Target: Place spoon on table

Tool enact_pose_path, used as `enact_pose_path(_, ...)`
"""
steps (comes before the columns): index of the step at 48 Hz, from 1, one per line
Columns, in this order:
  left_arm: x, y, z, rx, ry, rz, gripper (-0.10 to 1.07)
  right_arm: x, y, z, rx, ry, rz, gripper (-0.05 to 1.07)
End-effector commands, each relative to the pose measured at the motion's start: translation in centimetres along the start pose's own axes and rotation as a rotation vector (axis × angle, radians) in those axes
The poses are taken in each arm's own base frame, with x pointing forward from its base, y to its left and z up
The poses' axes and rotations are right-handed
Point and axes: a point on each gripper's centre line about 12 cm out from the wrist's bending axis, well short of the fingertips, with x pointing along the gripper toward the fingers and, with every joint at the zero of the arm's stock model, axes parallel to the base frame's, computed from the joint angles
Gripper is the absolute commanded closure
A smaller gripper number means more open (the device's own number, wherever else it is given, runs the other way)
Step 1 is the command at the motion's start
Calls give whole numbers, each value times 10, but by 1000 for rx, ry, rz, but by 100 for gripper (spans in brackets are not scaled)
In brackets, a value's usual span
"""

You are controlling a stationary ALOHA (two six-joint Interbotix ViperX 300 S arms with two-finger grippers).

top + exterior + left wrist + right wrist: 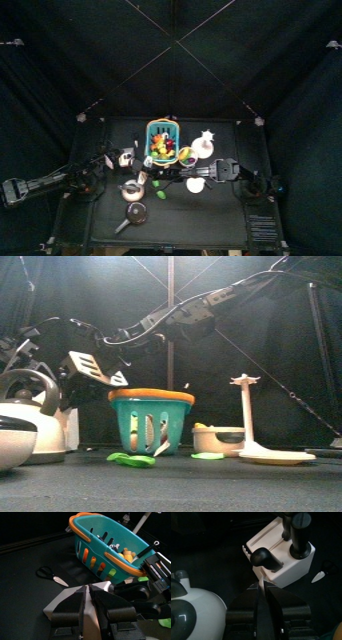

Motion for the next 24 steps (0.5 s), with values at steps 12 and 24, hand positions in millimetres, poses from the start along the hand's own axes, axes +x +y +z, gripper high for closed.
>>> enact_pose_path(12,1,-1,4,0,-11,-1,39,-34,2,52,19,-107,20,48)
enact_pose_path(24,1,-1,4,1,-9,-2,39,-41,12,57,-6,-124,35,48)
